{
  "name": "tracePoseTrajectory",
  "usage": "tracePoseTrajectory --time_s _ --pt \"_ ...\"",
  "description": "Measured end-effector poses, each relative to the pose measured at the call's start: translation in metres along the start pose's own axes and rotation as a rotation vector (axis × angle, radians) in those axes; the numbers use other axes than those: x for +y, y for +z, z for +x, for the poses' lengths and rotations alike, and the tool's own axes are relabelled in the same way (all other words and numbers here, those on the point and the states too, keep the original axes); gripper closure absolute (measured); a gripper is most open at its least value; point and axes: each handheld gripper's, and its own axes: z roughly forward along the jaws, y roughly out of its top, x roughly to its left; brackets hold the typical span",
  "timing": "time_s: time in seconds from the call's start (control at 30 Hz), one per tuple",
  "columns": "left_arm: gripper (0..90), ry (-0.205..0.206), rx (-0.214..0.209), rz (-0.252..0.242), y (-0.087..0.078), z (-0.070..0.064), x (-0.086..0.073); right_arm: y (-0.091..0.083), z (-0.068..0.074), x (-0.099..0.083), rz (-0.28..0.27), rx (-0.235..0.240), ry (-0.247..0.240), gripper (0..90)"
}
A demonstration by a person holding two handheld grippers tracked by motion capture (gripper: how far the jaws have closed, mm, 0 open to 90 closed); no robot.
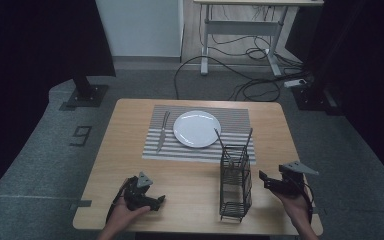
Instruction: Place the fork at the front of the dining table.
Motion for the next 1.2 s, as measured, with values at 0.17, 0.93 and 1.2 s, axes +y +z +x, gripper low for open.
tracePoseTrajectory --time_s 0.17,0.93,1.2 --pt "0.0 0.002 0.0 0.001 0.0 0.0 0.0 -0.006 0.005 0.015 -0.02 0.025 -0.01 17.8" --pt "0.0 -0.001 0.0 -0.001 0.0 0.0 0.0 -0.007 0.019 0.057 -0.068 0.088 -0.013 28.0" --pt "0.0 -0.002 0.0 -0.001 0.0 0.0 0.0 0.0 0.023 0.066 -0.069 0.093 -0.026 29.9"
